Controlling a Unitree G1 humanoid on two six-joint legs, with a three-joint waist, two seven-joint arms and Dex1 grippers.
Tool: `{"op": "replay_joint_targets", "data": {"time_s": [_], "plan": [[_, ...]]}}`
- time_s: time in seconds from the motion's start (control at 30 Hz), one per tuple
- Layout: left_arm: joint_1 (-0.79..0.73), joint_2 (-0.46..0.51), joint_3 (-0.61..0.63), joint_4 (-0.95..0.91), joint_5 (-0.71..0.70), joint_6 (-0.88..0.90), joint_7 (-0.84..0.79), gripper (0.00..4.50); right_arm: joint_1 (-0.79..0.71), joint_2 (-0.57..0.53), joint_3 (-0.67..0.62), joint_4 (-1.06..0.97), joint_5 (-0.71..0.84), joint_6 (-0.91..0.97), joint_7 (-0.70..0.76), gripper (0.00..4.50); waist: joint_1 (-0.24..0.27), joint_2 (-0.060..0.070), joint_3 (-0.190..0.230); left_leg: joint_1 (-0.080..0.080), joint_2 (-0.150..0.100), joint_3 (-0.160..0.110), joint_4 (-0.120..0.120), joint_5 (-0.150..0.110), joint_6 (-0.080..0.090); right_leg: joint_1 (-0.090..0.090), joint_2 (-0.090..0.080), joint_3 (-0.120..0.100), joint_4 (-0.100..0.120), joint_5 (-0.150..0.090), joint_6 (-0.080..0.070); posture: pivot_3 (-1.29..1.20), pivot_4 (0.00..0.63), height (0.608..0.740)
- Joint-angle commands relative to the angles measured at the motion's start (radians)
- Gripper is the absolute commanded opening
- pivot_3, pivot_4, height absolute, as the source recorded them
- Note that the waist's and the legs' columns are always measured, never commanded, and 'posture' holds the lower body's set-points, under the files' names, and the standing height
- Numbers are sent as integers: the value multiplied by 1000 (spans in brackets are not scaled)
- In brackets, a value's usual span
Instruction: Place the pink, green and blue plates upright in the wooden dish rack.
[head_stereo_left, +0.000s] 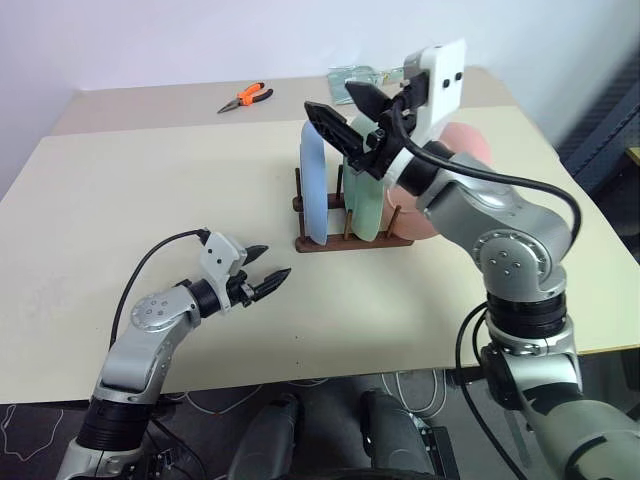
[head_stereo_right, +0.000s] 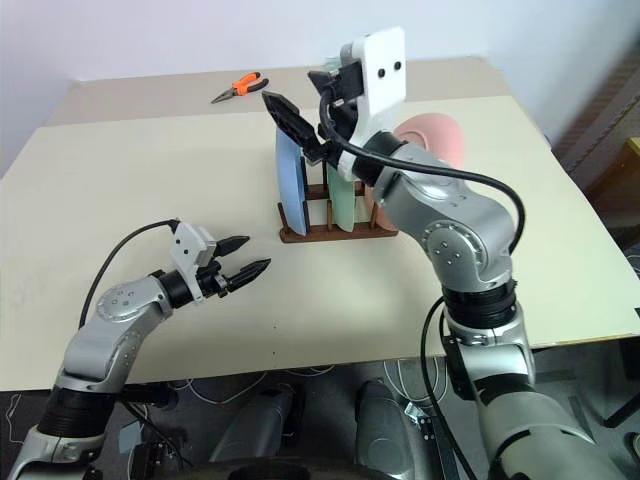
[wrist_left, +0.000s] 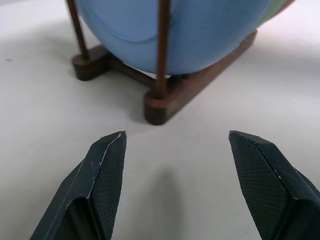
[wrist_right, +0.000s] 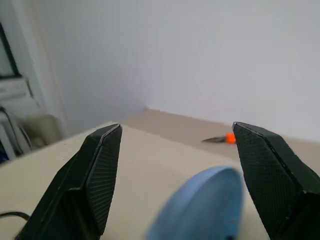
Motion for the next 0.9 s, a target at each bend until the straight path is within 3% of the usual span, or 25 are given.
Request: {"op": "replay_joint_targets", "data": {"time_s": [0.03, 0.1, 0.23, 0.37, 0.47, 0.63, 0.9], "plan": [[-11, -7, -8, -44, -6, -9, -7, 3366, 24, -126, -208, -49, 16, -23, 69, 3041, 7, 0, 0, 0, 0, 0, 0, 0, 0, 0, 0, 0, 0, 0, 0, 0, 150, 732], [-11, -15, -22, -53, -7, -5, -12, 3366, 87, -227, -284, -33, -28, -30, 113, 2216, 17, 0, 0, 0, 0, -1, 0, 0, 0, 3, 0, -2, -5, 0, 0, 0, 150, 732], [-26, -36, -68, -69, -12, 9, -27, 3366, 272, -419, -374, 20, -178, -81, 201, 73, 26, -1, 0, -1, 0, 1, 0, -1, 2, 5, -1, -2, -11, 0, 0, 0, 150, 732], [-54, -59, -104, -69, -10, 19, -36, 3366, 450, -551, -320, 49, -392, -165, 255, 25, 19, 0, 0, -1, 0, 3, 0, -1, 2, 5, -1, 0, -10, 1, 1, 0, 150, 732], [-71, -65, -118, -59, -4, 20, -41, 3366, 530, -583, -264, 75, -508, -224, 274, 25, 16, 0, 0, 0, 1, 4, 1, -1, 2, 5, -1, 0, -10, 1, 1, 0, 150, 732], [-74, -58, -116, -57, 0, 21, -43, 3366, 533, -535, -195, 47, -551, -284, 330, 25, 12, 1, 0, 0, 1, 4, 1, -1, 2, 5, -1, 0, -10, 2, 1, 0, 150, 732], [-43, -44, -101, -88, -4, 32, -26, 3366, 480, -467, -204, 2, -517, -288, 406, 25, 25, 0, 0, 0, 1, 3, 1, -1, 2, 5, -1, 0, -11, 2, 1, 0, 150, 732]]}}
